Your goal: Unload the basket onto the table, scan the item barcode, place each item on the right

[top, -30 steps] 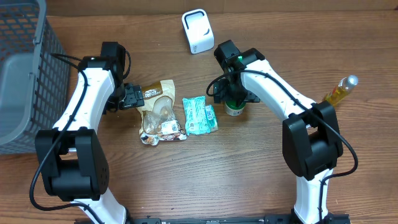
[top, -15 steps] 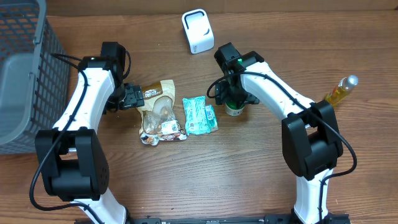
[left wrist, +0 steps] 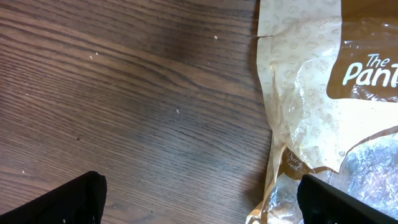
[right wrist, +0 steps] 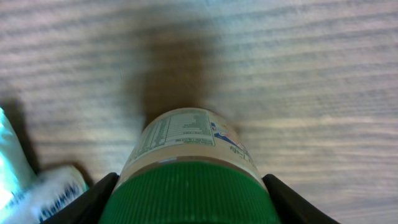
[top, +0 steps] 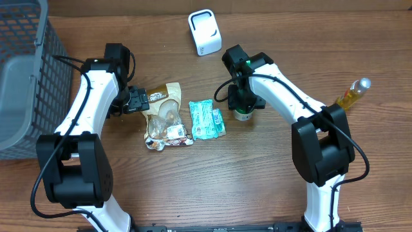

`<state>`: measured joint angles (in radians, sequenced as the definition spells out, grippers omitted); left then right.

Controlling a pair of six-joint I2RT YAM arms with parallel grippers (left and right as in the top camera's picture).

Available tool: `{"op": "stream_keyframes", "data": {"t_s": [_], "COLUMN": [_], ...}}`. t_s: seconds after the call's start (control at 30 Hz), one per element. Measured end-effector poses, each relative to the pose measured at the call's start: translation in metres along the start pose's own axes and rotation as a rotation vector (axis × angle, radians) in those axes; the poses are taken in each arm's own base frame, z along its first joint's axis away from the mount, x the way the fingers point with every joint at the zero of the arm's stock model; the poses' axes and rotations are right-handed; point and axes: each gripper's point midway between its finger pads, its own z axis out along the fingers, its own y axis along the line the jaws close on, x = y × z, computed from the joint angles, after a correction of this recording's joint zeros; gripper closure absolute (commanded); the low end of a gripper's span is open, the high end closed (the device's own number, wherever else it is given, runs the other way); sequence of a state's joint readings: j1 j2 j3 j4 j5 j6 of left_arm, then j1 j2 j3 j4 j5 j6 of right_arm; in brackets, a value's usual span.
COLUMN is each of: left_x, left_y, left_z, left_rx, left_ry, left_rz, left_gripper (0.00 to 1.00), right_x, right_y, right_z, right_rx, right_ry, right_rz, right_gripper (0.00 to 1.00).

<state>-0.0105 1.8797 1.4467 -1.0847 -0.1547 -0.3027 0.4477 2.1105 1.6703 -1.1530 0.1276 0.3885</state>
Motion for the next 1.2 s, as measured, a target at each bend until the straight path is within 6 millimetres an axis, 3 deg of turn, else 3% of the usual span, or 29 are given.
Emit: {"op": "stream_keyframes", "data": {"t_s": [0.37,0.6,0.67,0.7,0.73,0.8,0.87,0.97,1.2], "left_x": [0.0,0.0,0.0,0.0,0.0,0.0,0.0,0.0,0.0], "left_y": [0.0,0.0,0.0,0.0,0.0,0.0,0.0,0.0,0.0], "left_z": [0.0,0.0,0.0,0.0,0.0,0.0,0.0,0.0,0.0], "left_rx": [0.0,0.0,0.0,0.0,0.0,0.0,0.0,0.0,0.0], "left_ry": [0.0,0.0,0.0,0.0,0.0,0.0,0.0,0.0,0.0], "left_rz": [0.0,0.0,0.0,0.0,0.0,0.0,0.0,0.0,0.0], "left_gripper": [0.0,0.0,0.0,0.0,0.0,0.0,0.0,0.01,0.0], "right_x": [-0.014,0.035,0.05,0.055,0.057,0.058,0.061,0.063,0.067], "right_y": [-0.013,-0.005,0.001,0.005,0.009,0.018,0.024,0.033,0.048], "right_z": [-0.072,-0.084,-0.09,-0.092,-0.094,-0.098,-0.101,-0.107,-0.118], "right_rx": [-0.05,-0.187,-0.226,-0.249,-0.273,-0.323,-0.363,-0.421,-0.519], "right_ry": [0.021,0.278,0.353,0.378,0.392,0.407,0.427,0.453,0.497], "right_rz": [0.048,0.085,0.093,0.097,0.099,0.103,0.109,0.116,0.129], "right_gripper": [0.43,0.41,0.52,0.62,0.66,0.64,0.55,0.5,0.58]}}
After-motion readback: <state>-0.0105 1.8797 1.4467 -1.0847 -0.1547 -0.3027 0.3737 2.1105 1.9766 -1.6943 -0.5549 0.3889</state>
